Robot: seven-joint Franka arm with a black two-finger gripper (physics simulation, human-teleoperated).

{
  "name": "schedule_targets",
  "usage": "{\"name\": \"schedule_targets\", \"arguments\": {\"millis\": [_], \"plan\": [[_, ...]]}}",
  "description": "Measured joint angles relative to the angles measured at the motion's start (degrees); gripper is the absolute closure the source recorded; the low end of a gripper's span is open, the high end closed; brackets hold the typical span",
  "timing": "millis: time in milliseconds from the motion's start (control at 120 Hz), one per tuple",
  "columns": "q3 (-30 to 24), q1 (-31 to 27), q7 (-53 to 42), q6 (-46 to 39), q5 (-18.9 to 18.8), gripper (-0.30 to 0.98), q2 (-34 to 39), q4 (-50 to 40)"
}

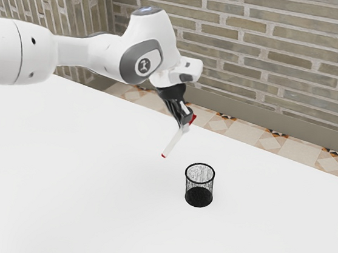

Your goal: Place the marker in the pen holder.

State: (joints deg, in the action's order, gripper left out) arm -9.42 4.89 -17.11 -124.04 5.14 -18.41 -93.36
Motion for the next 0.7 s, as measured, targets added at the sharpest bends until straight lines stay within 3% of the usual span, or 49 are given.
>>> {"name": "schedule_targets", "arguments": {"millis": [333, 700], "plan": [[-3.2, 3.0, 3.5, -5.9, 0.7, 0.79, -5.5, 3.3], [0.6, 4.1, 6.5, -7.1, 0.0, 0.79, -13.2, 11.2]]}}
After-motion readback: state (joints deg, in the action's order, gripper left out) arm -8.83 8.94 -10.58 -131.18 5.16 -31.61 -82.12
